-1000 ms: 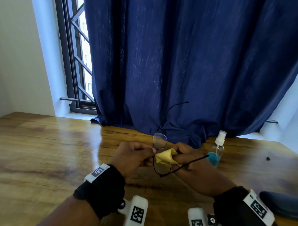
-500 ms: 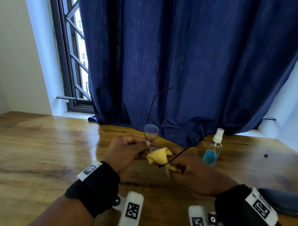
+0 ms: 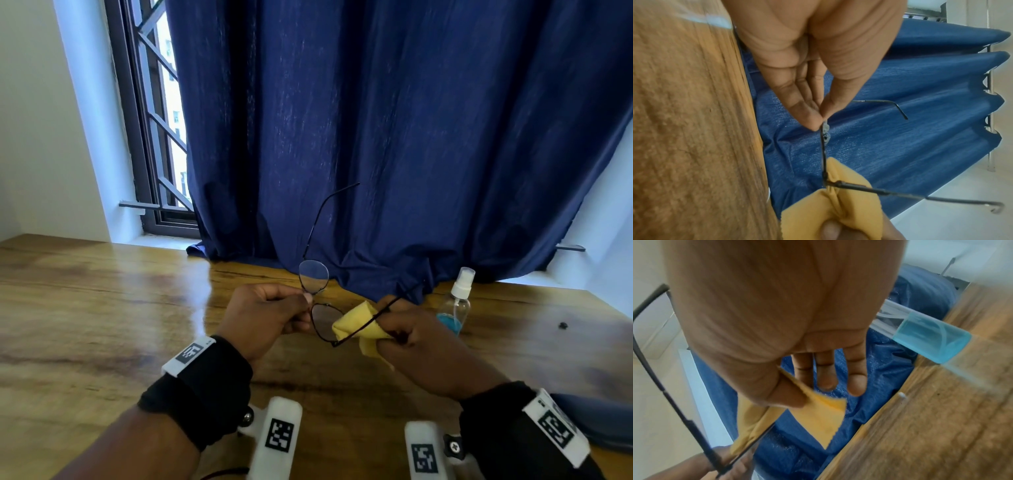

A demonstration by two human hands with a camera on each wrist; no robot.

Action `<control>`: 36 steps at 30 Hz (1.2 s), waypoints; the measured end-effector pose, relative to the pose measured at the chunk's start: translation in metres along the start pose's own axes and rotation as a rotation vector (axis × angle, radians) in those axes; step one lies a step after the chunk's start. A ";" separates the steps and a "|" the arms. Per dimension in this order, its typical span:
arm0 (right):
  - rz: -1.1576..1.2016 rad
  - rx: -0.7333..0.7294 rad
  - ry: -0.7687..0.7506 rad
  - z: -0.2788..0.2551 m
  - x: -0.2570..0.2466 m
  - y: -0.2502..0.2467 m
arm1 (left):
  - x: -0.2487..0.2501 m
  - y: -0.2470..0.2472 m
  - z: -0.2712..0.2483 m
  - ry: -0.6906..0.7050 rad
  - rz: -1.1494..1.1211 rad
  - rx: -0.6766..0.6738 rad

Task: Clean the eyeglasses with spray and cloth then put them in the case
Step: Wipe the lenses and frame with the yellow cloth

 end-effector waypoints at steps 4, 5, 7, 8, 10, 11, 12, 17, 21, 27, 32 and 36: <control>-0.044 -0.059 -0.020 0.000 -0.006 0.009 | -0.003 0.001 -0.001 0.004 0.023 0.002; -0.034 -0.064 -0.019 0.000 -0.006 0.009 | -0.004 0.000 0.000 0.004 0.019 0.005; -0.019 -0.021 -0.022 0.001 -0.002 0.006 | -0.003 -0.002 0.001 0.006 0.005 0.024; -0.045 0.003 -0.021 0.001 -0.001 0.004 | -0.003 -0.004 0.002 0.008 0.000 0.040; -0.117 0.004 -0.020 0.002 -0.001 0.003 | -0.002 -0.005 0.002 0.011 -0.009 0.066; -0.121 -0.009 -0.031 0.001 -0.004 0.005 | -0.002 -0.005 0.002 0.017 -0.012 0.071; -0.092 -0.021 -0.045 0.001 -0.007 0.007 | -0.002 -0.004 0.001 0.025 -0.016 0.073; -0.023 -0.003 -0.048 0.001 -0.008 0.006 | 0.000 -0.003 0.000 0.041 -0.035 0.070; -0.059 -0.045 -0.051 0.000 -0.013 0.012 | -0.001 -0.001 -0.001 0.036 -0.036 0.059; -0.179 -0.097 -0.015 0.002 -0.002 0.016 | 0.000 0.008 -0.005 -0.005 -0.020 -0.045; -0.192 -0.025 0.034 0.001 -0.001 0.009 | -0.001 0.003 -0.003 -0.001 -0.006 -0.002; -0.106 0.033 0.069 0.002 0.001 0.002 | -0.002 0.002 -0.004 -0.015 0.008 0.007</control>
Point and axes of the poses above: each hand's wrist, its own z-axis towards the middle knuckle, its own y-axis out of the palm, x = y × z, the point moved 3 cm from there along z, towards the middle knuckle, and after that the axes turned 5 degrees about y, right-handed, at the moved point
